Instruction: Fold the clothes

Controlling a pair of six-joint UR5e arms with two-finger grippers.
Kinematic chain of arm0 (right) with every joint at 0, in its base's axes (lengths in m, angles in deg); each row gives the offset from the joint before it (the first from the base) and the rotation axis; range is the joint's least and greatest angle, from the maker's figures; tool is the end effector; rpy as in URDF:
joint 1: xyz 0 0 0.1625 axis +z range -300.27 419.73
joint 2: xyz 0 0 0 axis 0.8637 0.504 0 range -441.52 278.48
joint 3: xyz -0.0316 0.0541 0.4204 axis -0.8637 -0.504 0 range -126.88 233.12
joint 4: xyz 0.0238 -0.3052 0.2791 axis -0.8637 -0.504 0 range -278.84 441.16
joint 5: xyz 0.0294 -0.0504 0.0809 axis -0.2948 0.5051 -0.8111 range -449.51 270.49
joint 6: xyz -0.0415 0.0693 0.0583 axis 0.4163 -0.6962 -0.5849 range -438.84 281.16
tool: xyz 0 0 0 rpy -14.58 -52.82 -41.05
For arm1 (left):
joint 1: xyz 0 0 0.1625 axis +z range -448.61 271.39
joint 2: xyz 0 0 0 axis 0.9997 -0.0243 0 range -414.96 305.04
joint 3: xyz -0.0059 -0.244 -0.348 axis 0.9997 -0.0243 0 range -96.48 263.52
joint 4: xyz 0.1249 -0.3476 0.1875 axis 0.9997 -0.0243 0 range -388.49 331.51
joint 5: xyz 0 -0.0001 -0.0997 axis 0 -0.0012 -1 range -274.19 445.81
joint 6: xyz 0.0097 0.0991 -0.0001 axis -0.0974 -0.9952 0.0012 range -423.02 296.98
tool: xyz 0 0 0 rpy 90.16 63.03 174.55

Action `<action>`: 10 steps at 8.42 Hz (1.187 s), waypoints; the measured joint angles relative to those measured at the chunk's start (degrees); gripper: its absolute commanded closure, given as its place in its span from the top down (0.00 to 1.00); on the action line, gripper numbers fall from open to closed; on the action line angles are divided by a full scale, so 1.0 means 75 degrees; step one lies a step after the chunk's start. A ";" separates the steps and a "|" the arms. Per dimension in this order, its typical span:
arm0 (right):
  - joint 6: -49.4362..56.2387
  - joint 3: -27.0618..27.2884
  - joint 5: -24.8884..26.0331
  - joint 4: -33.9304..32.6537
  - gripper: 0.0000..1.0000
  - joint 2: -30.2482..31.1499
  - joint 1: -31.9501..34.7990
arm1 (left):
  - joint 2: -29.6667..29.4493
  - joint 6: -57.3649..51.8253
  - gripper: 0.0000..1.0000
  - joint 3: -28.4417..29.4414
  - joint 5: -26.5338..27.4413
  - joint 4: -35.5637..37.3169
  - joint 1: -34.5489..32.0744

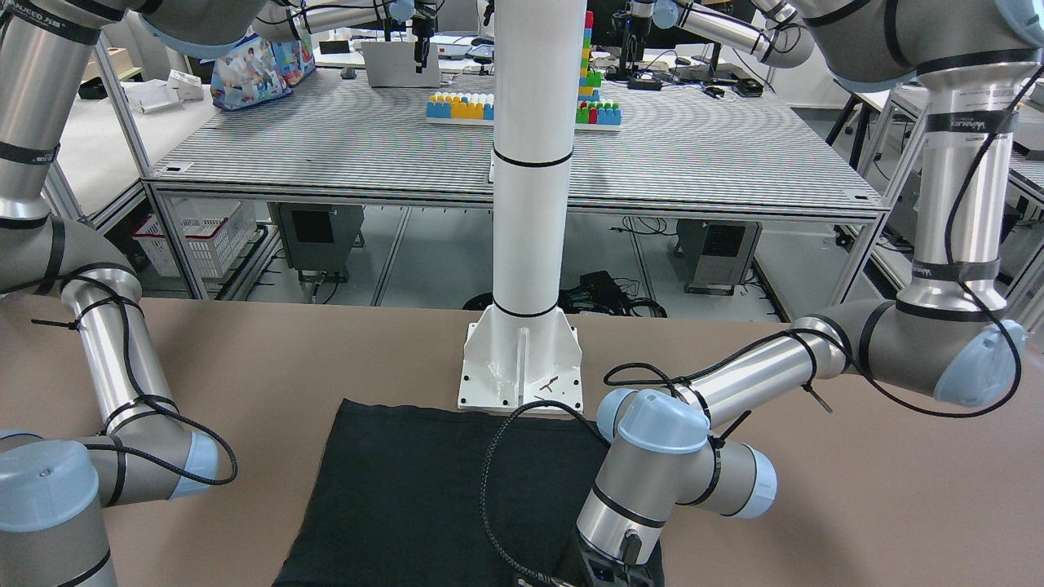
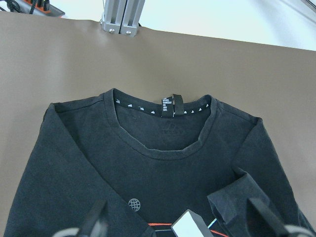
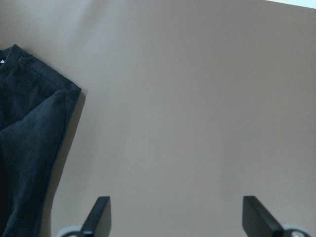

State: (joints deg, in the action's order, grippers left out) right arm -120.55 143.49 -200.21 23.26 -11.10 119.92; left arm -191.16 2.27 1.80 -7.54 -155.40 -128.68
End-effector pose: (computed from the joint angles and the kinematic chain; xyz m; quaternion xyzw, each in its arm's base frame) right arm -0.2361 -0.6092 0.4077 0.2559 -0.3833 0.0131 0.8874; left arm 0.4828 -0.5728 0.1455 0.3058 0.5253 -0.0886 0.7891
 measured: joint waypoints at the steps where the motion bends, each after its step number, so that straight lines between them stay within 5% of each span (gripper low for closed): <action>1: 0.0141 0.0061 -0.0066 0.0008 0.94 0.0068 0.0037 | -0.0001 0.0001 1.00 -0.0001 -0.0004 -0.0002 0.0003; 10: 0.1594 -0.0025 -0.0370 -0.0055 0.94 -0.0441 -0.0210 | -0.0006 0.0098 1.00 -0.0014 -0.0015 0.0007 0.0005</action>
State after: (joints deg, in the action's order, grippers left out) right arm -108.60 143.30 -202.98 22.84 -14.41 118.34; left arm -191.20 3.01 1.69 -7.65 -155.34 -128.64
